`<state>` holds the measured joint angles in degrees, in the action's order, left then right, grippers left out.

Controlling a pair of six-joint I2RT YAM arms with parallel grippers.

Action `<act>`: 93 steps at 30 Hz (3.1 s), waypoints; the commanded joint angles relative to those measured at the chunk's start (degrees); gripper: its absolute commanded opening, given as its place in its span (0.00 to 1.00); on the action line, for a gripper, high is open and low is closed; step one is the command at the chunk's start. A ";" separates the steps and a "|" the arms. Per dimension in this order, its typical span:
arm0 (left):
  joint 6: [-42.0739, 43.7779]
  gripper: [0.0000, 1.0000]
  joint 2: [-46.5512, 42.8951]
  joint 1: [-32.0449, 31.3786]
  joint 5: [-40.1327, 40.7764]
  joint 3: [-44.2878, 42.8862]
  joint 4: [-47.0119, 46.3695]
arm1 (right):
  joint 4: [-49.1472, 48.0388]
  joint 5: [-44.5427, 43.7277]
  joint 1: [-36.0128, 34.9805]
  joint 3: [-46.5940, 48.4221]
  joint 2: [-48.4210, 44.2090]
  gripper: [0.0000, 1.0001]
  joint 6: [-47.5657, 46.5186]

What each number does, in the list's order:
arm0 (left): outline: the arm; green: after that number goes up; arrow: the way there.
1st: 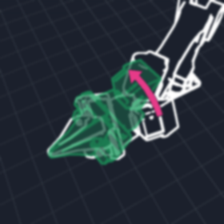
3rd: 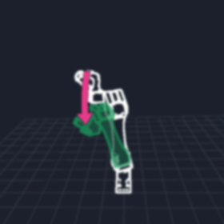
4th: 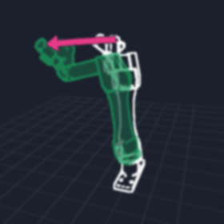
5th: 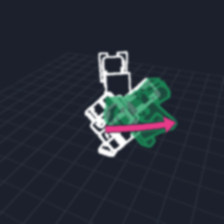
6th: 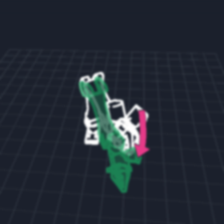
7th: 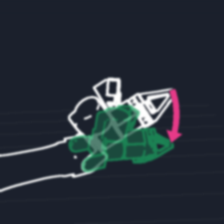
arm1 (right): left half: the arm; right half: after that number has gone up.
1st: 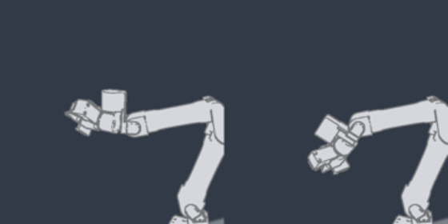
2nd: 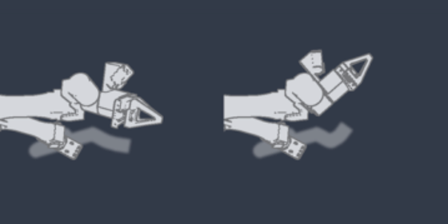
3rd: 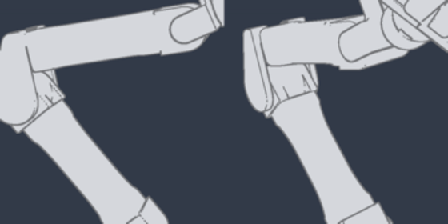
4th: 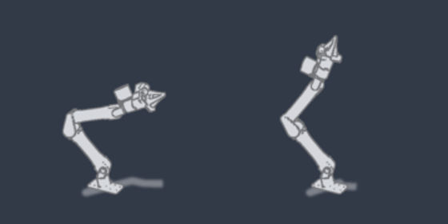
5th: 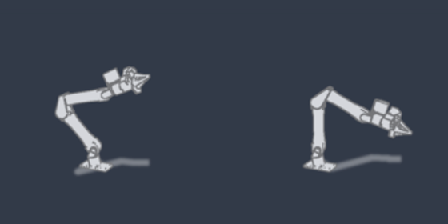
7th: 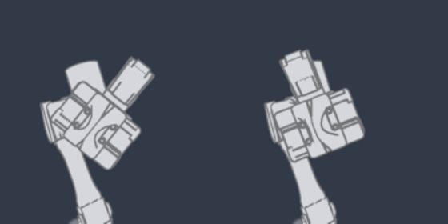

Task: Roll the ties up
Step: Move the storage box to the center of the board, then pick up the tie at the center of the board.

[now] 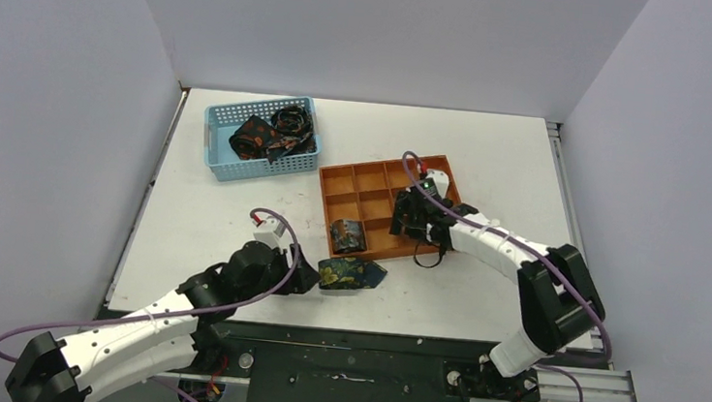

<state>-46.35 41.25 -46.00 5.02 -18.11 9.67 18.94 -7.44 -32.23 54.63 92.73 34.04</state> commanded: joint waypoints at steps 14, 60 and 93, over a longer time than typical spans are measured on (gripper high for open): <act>-17.65 0.96 2.42 19.44 -20.51 11.91 -29.48 | -23.35 25.40 -14.72 -14.34 -17.44 0.20 3.22; -22.20 0.73 49.59 9.89 -30.29 5.00 -67.12 | -32.03 24.60 -11.07 -24.86 -5.18 0.14 5.79; -21.32 0.00 29.81 5.34 -26.77 8.08 -52.88 | -5.93 6.83 -12.15 -12.39 -23.68 0.57 0.22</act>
<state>-70.02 83.72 -39.46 -22.28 -9.69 -51.88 2.37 9.15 -46.44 35.53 76.09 38.02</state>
